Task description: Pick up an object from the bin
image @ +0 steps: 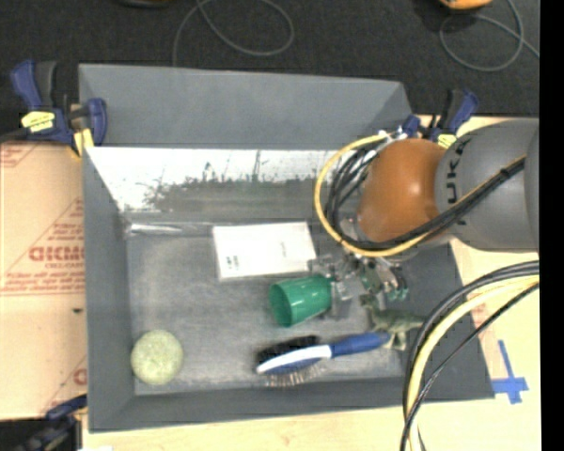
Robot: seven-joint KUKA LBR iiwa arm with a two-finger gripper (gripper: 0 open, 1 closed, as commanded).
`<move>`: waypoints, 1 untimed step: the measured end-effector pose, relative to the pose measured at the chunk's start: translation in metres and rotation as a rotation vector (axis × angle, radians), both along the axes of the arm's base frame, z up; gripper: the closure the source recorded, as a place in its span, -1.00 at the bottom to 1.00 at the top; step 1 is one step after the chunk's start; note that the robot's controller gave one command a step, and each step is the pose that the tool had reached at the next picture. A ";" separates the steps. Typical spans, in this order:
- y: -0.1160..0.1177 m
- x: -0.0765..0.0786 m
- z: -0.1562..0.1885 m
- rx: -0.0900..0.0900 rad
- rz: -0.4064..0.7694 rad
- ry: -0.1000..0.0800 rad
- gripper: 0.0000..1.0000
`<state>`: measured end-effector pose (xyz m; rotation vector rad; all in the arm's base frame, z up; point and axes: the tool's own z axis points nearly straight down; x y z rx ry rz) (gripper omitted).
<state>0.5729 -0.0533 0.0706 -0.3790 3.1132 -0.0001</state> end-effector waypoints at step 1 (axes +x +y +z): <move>0.000 0.000 0.000 0.000 0.000 0.000 1.00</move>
Offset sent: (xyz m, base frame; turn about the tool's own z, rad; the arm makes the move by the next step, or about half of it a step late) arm 0.0002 0.0000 0.0291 0.0000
